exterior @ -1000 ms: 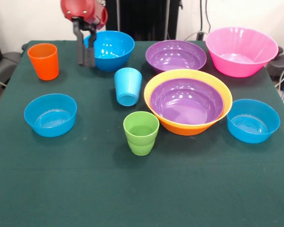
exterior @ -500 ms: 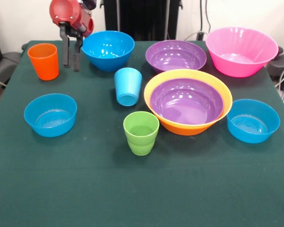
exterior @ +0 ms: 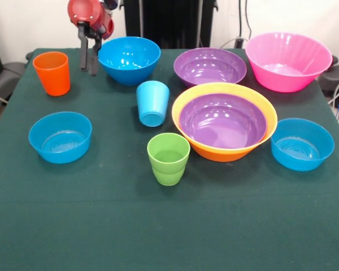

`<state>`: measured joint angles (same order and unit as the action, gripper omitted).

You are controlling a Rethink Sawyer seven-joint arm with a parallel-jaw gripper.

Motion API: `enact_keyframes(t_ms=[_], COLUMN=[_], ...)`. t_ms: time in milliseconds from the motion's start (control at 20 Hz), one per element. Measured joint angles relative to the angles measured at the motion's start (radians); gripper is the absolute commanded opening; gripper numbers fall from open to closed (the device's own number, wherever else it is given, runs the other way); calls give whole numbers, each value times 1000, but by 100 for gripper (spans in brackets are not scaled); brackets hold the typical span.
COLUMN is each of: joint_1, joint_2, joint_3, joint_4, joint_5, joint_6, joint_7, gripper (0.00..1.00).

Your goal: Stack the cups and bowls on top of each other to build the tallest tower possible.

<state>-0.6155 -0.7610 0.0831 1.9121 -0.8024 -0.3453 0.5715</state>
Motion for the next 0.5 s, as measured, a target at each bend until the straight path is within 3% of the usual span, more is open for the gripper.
enact_keyframes(t_ms=[250,500], joint_1=[57,135], joint_2=[1,27], joint_3=[-86,-187], joint_4=[23,39], joint_5=[10,54], joint_6=[-5,-80], joint_7=[0,0], gripper=[100,100])
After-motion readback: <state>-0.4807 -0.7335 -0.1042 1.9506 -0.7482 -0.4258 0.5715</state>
